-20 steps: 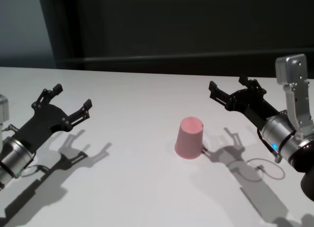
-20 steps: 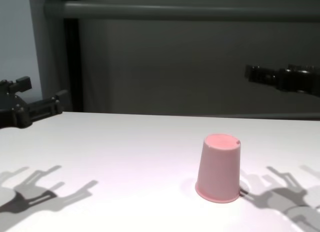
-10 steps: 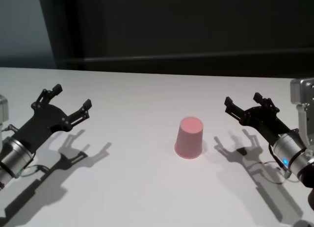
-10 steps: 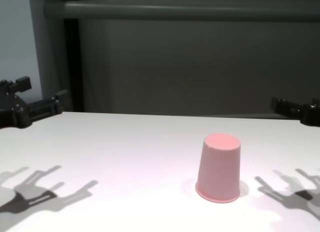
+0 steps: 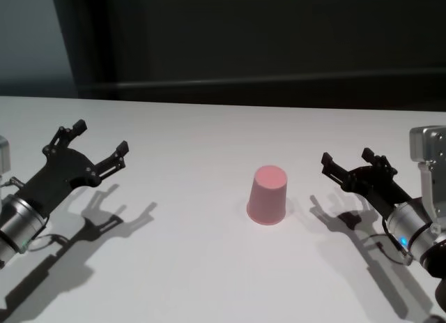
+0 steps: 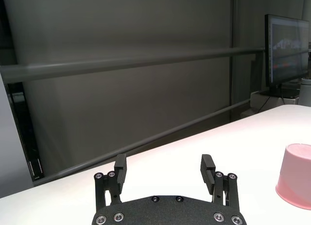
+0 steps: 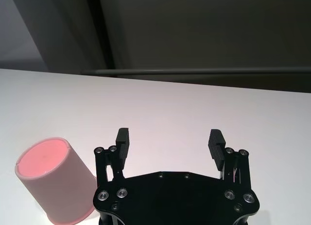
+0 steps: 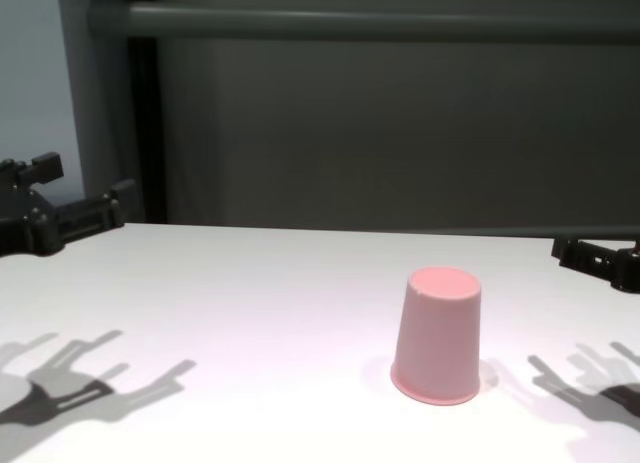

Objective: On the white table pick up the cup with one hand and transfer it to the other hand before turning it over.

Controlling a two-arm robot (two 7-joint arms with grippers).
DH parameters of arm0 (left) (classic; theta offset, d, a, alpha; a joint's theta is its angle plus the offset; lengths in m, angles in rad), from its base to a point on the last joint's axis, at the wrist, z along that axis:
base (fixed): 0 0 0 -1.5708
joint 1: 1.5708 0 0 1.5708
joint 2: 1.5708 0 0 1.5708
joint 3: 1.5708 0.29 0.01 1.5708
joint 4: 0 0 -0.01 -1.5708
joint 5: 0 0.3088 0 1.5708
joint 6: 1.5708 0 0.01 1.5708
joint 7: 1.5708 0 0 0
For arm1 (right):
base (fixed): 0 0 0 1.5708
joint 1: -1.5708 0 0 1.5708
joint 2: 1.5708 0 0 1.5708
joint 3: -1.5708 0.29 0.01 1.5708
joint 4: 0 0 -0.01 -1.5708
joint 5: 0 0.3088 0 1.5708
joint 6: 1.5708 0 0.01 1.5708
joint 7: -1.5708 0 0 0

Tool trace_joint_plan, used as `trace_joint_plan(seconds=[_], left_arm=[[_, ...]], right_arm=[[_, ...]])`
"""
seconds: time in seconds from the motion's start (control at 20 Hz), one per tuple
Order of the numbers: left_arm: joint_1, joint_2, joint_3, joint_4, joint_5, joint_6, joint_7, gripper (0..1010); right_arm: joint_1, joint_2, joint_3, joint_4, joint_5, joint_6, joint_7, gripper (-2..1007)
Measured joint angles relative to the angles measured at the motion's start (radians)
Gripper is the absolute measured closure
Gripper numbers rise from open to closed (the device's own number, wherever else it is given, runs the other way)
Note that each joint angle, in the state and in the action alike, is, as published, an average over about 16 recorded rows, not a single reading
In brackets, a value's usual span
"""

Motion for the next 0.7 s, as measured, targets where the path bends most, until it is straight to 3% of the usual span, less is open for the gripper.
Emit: trace_joint_plan(seconds=[0.7], left_arm=[[0.000,0.000,0.000,0.000,0.000,0.000,0.000,9]], right_arm=[[-0.018,-0.024,0.016,0.006,-0.020,0.014,-0.007,3]])
